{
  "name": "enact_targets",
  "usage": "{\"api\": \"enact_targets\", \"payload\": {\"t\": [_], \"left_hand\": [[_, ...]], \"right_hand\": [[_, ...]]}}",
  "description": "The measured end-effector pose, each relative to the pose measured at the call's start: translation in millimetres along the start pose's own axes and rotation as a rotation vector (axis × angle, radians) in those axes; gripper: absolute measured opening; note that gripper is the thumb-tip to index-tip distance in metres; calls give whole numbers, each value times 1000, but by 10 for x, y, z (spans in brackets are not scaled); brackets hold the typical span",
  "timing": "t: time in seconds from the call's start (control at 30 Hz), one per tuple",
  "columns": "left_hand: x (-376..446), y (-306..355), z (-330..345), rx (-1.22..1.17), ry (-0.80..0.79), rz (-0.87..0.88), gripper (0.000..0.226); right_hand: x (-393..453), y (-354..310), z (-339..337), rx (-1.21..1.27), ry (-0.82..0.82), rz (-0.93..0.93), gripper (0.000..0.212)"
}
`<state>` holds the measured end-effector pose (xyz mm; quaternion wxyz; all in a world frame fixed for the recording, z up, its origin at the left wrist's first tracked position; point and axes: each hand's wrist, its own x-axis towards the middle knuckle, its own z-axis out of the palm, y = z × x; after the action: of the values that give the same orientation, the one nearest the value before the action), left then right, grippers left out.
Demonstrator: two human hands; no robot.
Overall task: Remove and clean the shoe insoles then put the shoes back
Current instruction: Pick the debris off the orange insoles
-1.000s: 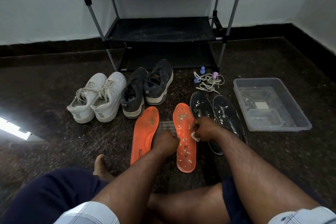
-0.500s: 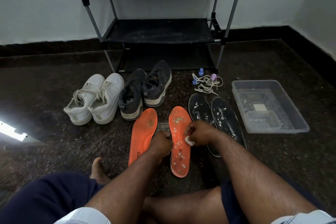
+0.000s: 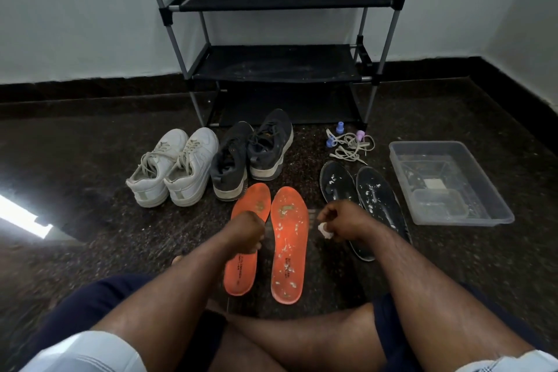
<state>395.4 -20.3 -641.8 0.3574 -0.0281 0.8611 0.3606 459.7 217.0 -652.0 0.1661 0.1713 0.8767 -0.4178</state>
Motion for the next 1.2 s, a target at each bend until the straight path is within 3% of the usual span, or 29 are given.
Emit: {"api": "enact_targets", "payload": {"t": [0.3, 0.7, 1.03, 1.2], "left_hand": [[30, 66, -371, -159, -59, 3, 16], [461, 99, -192, -458, -184, -64, 28], [703, 5, -173, -476, -247, -126, 30], [757, -23, -196, -502, -257, -141, 41]], "right_hand": [[-7, 7, 26, 94, 119, -38, 5], [448, -182, 69, -79, 312, -164, 10], [1113, -439, 489, -381, 202, -474, 19], [1145, -337, 559, -498, 227, -490, 22]]}}
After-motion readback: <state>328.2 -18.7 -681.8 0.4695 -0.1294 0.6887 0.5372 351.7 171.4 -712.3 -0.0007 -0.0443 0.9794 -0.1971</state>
